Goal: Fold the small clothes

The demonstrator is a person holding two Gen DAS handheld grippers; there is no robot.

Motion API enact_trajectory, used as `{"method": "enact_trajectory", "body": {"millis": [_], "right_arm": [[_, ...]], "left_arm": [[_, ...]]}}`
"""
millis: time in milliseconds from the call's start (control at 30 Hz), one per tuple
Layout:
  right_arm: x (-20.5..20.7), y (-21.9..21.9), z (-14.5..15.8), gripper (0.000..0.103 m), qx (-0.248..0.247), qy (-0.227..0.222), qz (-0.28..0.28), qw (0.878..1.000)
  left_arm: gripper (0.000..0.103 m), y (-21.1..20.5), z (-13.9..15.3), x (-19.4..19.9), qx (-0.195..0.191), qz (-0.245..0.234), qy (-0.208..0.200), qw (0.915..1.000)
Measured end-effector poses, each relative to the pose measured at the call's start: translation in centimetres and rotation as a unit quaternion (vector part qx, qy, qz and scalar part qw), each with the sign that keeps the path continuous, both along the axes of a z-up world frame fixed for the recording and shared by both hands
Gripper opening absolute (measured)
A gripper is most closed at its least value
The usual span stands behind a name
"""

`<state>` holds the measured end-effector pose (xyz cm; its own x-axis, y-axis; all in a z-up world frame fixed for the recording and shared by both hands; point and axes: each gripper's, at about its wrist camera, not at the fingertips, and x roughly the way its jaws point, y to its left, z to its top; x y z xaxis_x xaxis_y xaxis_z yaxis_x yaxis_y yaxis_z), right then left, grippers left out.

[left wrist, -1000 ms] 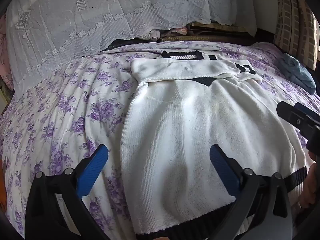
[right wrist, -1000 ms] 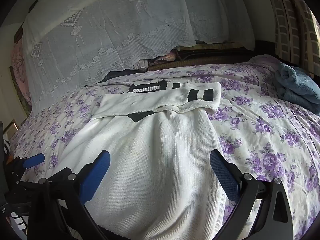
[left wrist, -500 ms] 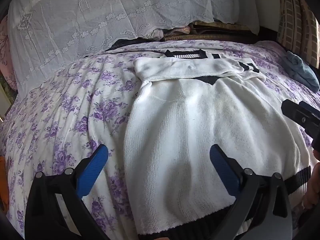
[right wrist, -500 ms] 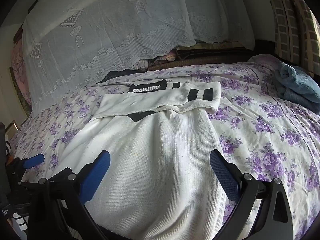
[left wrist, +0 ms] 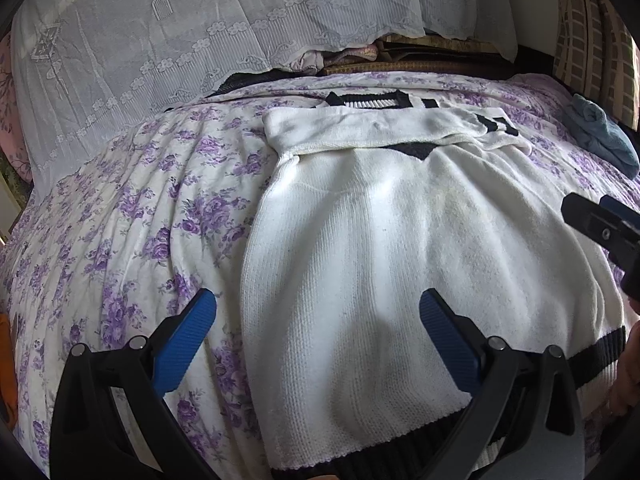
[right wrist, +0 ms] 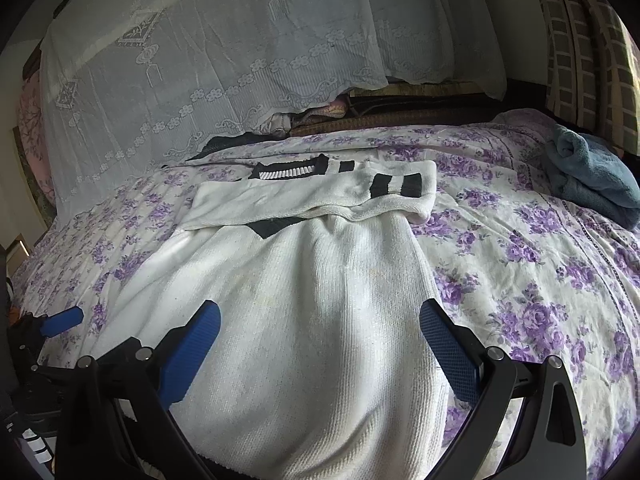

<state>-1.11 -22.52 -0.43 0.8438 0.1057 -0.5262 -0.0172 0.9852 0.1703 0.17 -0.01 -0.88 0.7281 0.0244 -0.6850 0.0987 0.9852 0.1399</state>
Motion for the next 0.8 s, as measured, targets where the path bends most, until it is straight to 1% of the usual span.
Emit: {"method": "enact_trajectory", "body": {"millis": [800], "right_arm": [[0.13,-0.12,0.14,0.1,0.002,0.005,0.0,1.0]], "left_arm": [[0.099,0.21,-0.83,0.48,-0.001,0.002,0.014,0.9999]]}}
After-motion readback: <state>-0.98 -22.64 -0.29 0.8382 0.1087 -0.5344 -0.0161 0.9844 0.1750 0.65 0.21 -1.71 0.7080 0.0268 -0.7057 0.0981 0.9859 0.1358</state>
